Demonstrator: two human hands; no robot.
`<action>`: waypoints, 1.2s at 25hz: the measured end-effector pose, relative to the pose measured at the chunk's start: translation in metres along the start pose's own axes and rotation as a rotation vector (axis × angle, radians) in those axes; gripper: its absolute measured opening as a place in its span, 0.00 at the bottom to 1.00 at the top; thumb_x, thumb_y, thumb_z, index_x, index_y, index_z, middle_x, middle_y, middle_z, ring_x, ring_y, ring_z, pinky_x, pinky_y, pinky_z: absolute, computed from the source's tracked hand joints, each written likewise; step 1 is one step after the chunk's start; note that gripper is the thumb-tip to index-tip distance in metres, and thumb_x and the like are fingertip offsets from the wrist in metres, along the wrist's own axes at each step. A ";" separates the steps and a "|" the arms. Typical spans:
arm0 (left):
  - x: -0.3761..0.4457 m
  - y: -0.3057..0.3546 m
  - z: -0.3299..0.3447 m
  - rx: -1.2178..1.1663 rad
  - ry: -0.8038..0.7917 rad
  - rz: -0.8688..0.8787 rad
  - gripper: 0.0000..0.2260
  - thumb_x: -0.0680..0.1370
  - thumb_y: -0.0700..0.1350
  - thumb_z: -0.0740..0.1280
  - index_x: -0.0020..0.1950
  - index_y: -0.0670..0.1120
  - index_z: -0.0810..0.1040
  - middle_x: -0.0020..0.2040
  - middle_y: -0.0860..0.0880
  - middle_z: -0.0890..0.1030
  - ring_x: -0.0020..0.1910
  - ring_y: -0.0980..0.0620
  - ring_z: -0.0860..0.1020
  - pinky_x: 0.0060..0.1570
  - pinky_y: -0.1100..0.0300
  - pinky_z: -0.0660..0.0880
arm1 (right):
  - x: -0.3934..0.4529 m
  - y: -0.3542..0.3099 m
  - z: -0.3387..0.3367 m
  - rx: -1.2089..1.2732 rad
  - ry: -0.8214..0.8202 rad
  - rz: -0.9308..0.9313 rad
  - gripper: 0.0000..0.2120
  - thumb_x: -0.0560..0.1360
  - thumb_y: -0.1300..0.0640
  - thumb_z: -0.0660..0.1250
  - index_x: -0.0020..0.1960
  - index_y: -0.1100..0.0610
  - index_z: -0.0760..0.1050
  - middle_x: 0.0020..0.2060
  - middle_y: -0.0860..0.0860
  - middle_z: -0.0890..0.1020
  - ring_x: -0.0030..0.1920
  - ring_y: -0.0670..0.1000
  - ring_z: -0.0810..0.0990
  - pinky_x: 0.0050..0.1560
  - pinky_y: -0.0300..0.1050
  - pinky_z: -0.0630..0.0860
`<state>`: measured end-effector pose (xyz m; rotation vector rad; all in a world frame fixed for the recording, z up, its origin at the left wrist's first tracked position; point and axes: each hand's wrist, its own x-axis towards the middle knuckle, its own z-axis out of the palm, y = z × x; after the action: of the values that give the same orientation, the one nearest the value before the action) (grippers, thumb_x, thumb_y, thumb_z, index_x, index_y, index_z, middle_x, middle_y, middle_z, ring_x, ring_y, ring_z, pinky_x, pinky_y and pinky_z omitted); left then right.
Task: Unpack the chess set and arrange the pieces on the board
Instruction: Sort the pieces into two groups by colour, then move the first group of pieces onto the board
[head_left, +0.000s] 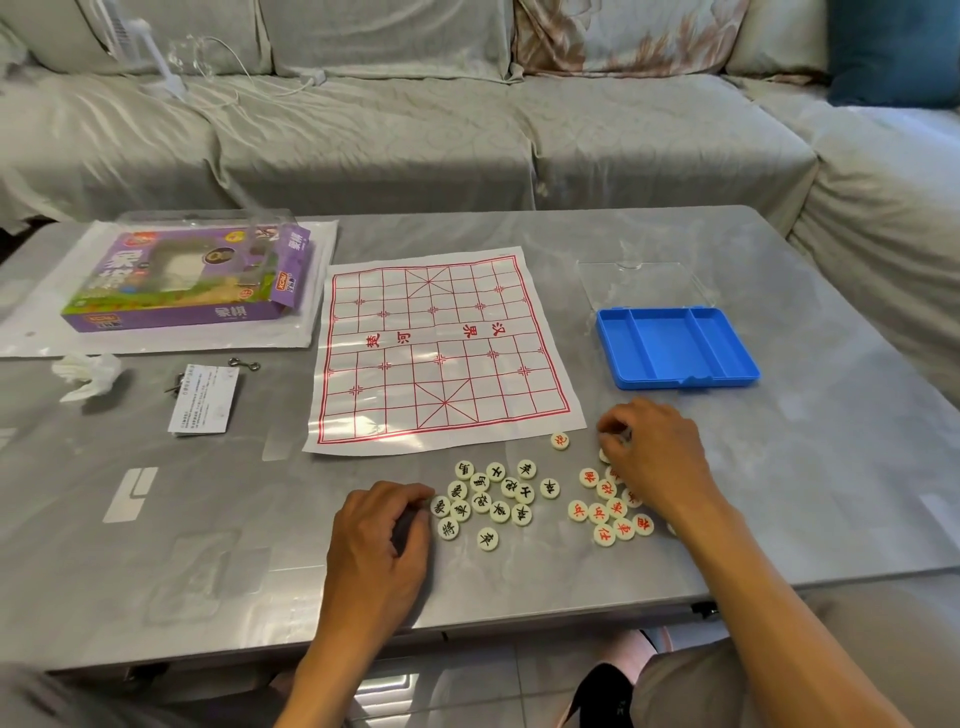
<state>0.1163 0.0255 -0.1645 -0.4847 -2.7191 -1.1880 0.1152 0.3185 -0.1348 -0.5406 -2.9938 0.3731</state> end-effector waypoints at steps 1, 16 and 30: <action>0.000 0.000 0.000 0.004 -0.002 -0.003 0.15 0.75 0.56 0.58 0.52 0.52 0.80 0.48 0.59 0.79 0.49 0.58 0.73 0.48 0.69 0.67 | 0.000 0.001 -0.001 0.031 0.004 0.030 0.10 0.77 0.49 0.65 0.58 0.50 0.77 0.54 0.49 0.80 0.52 0.48 0.75 0.56 0.44 0.75; 0.020 0.008 -0.014 0.094 0.001 0.007 0.20 0.76 0.58 0.57 0.64 0.53 0.75 0.67 0.53 0.73 0.67 0.55 0.68 0.65 0.60 0.68 | -0.012 -0.046 -0.016 0.275 0.079 -0.157 0.08 0.74 0.56 0.70 0.53 0.52 0.78 0.47 0.45 0.78 0.46 0.43 0.75 0.48 0.34 0.69; 0.038 -0.019 -0.024 0.533 -0.444 0.023 0.33 0.71 0.71 0.31 0.75 0.62 0.33 0.76 0.56 0.31 0.74 0.53 0.30 0.73 0.52 0.34 | 0.001 -0.086 0.019 -0.015 -0.122 -0.263 0.13 0.80 0.56 0.57 0.59 0.55 0.77 0.53 0.50 0.75 0.51 0.50 0.73 0.49 0.45 0.74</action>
<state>0.0739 0.0049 -0.1522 -0.7631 -3.2089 -0.3297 0.0834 0.2371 -0.1313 -0.1238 -3.1304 0.3755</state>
